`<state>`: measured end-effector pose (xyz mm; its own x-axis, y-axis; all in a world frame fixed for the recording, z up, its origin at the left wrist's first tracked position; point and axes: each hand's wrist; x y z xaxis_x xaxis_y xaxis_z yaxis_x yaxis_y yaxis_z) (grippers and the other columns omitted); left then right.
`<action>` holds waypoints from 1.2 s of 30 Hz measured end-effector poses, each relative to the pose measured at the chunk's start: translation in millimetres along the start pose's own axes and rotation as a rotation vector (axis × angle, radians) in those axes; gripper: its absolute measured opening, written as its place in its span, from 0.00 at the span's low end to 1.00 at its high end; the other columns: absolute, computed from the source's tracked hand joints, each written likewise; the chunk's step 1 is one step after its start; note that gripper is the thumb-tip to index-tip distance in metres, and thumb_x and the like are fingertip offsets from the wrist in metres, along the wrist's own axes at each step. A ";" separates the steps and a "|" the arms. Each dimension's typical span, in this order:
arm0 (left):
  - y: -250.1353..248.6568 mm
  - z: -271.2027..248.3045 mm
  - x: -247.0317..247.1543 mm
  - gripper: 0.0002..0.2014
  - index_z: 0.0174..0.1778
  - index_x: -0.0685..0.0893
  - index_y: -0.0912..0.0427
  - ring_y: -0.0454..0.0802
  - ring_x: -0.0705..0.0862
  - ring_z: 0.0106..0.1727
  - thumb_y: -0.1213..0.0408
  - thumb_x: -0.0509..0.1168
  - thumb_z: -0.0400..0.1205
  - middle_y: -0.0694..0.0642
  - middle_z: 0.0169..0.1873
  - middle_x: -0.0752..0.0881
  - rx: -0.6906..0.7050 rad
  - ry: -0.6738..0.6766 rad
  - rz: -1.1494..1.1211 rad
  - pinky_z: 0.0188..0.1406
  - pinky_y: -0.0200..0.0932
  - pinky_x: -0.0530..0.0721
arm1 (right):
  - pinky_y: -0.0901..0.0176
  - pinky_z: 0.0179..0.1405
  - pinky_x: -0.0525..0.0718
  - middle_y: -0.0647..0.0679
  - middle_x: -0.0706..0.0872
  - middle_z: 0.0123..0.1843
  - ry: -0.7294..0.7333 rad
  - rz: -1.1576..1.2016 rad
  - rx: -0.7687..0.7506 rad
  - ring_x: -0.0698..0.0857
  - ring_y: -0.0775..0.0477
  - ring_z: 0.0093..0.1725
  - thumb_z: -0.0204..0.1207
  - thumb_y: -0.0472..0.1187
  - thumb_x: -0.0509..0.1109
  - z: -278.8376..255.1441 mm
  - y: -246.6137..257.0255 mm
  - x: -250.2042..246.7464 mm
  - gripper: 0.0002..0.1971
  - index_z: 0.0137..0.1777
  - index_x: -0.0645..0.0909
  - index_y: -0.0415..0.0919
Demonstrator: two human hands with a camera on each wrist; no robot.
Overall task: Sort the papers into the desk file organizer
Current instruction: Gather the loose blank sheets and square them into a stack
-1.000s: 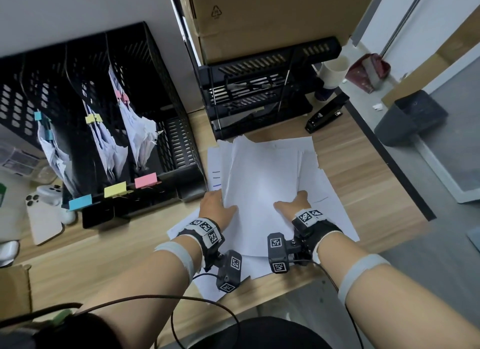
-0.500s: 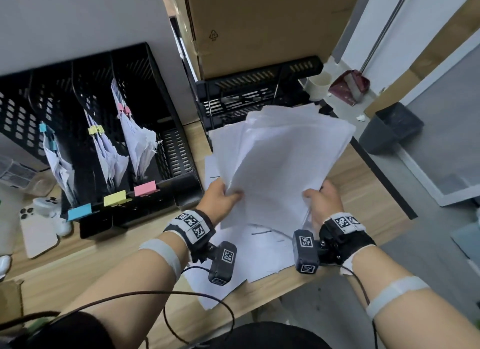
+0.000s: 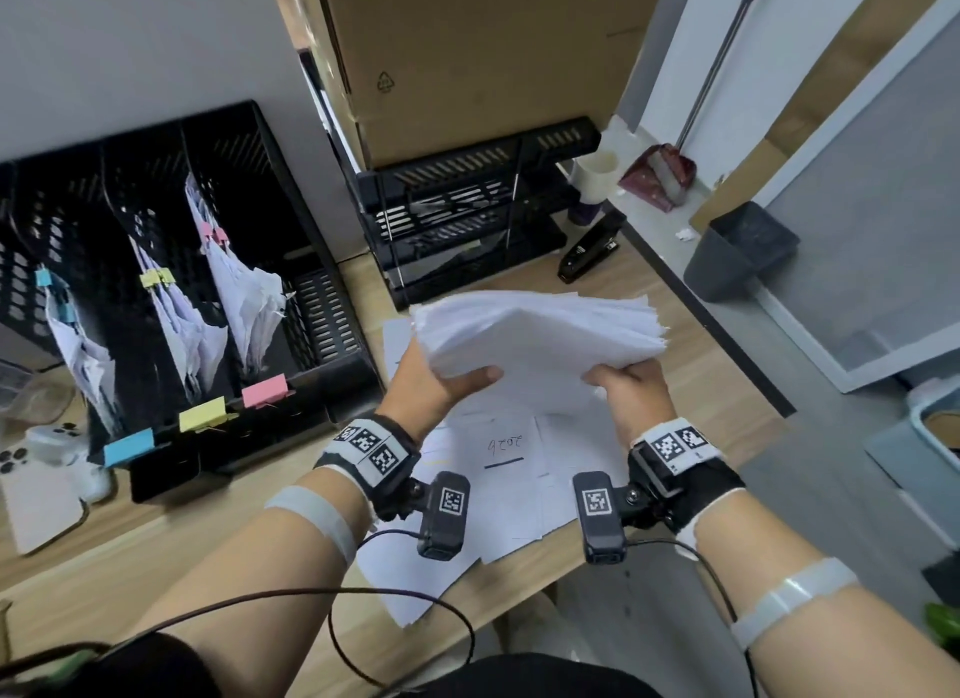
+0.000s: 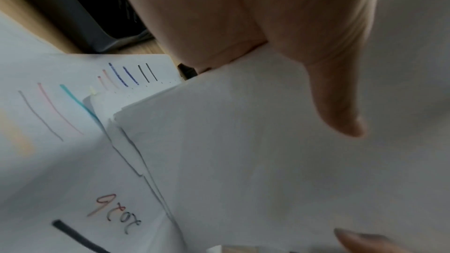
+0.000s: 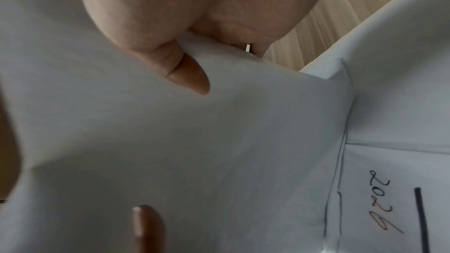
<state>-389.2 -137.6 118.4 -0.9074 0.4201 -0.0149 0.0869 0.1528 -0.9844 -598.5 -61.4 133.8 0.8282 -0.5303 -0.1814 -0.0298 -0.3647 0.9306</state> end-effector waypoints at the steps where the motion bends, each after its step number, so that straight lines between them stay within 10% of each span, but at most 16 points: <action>1: 1.9 0.6 0.1 0.25 0.63 0.88 0.46 0.47 0.88 0.64 0.69 0.81 0.72 0.50 0.60 0.91 -0.011 0.012 -0.010 0.65 0.44 0.85 | 0.57 0.48 0.81 0.43 0.88 0.43 -0.003 0.000 0.015 0.86 0.44 0.45 0.69 0.22 0.69 2.9 -3.9 -1.3 0.12 0.49 0.83 0.35; 7: 17.4 12.0 -5.7 0.17 0.54 0.87 0.29 0.53 0.88 0.63 0.59 0.76 0.78 0.54 0.60 0.91 -0.010 -0.046 0.169 0.68 0.60 0.85 | 0.59 0.55 0.77 0.47 0.87 0.51 0.087 -0.114 0.125 0.84 0.47 0.54 0.73 0.32 0.74 9.5 -17.0 -5.5 0.11 0.53 0.82 0.44; 11: 17.6 20.4 -19.4 0.04 0.48 0.91 0.49 0.58 0.89 0.54 0.62 0.75 0.79 0.61 0.53 0.92 -0.044 -0.236 0.085 0.63 0.65 0.86 | 0.63 0.49 0.83 0.43 0.87 0.51 0.197 -0.212 0.071 0.85 0.43 0.53 0.75 0.22 0.64 16.8 -20.7 -9.4 0.14 0.53 0.81 0.40; 14: 13.2 25.0 -40.8 0.03 0.40 0.89 0.56 0.53 0.86 0.46 0.65 0.73 0.80 0.60 0.45 0.90 -0.046 -0.416 0.006 0.52 0.58 0.87 | 0.37 0.59 0.86 0.37 0.85 0.58 0.161 -0.075 0.399 0.87 0.37 0.55 0.78 0.25 0.63 30.9 -51.8 -13.1 0.12 0.55 0.80 0.39; 17: 11.5 24.2 -61.4 0.06 0.39 0.88 0.54 0.50 0.85 0.43 0.67 0.72 0.82 0.52 0.40 0.90 -0.056 -0.510 0.015 0.48 0.49 0.84 | 0.33 0.62 0.83 0.30 0.82 0.63 0.229 0.088 0.744 0.86 0.31 0.59 0.79 0.29 0.66 29.0 -82.5 -4.1 0.11 0.60 0.77 0.30; 24: 17.7 13.9 -86.5 0.02 0.38 0.91 0.50 0.53 0.86 0.48 0.58 0.74 0.75 0.58 0.47 0.91 -0.124 -0.544 0.107 0.58 0.66 0.87 | 0.38 0.71 0.75 0.17 0.59 0.76 0.250 0.456 0.653 0.61 0.26 0.80 0.82 0.27 0.57 27.8 -82.1 34.2 0.26 0.80 0.68 0.43; 27: 20.3 10.1 -89.2 0.03 0.38 0.91 0.53 0.55 0.86 0.48 0.59 0.74 0.75 0.61 0.47 0.91 -0.142 -0.540 0.096 0.58 0.70 0.86 | 0.59 0.32 0.81 0.25 0.83 0.60 0.243 0.360 0.637 0.88 0.40 0.54 0.82 0.31 0.61 37.4 -86.1 41.5 0.22 0.75 0.75 0.45; 30: 21.0 7.9 -94.1 0.06 0.42 0.91 0.56 0.58 0.88 0.50 0.58 0.74 0.75 0.65 0.51 0.92 -0.158 -0.544 0.071 0.60 0.72 0.86 | 0.66 0.24 0.72 0.42 0.85 0.40 0.234 0.180 0.555 0.74 0.52 0.29 0.81 0.34 0.65 51.2 -89.9 49.9 0.17 0.67 0.82 0.43; 36: 14.9 7.9 -102.5 0.07 0.42 0.92 0.54 0.57 0.89 0.50 0.57 0.74 0.73 0.60 0.50 0.93 -0.149 -0.552 0.014 0.59 0.68 0.87 | 0.51 0.53 0.88 0.44 0.91 0.44 0.137 -0.299 0.075 0.88 0.45 0.41 0.74 0.39 0.74 69.4 -59.8 31.6 0.04 0.44 0.90 0.45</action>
<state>-298.1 -185.4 103.9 -0.9825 -0.1010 -0.1564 0.1210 0.2918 -0.9488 -609.4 -109.5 50.4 0.8739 -0.2854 -0.3935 0.1887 -0.5468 0.8157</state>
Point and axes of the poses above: each hand's wrist, its own z-axis towards the middle knuckle, its own x-axis out of the palm, y = z × x
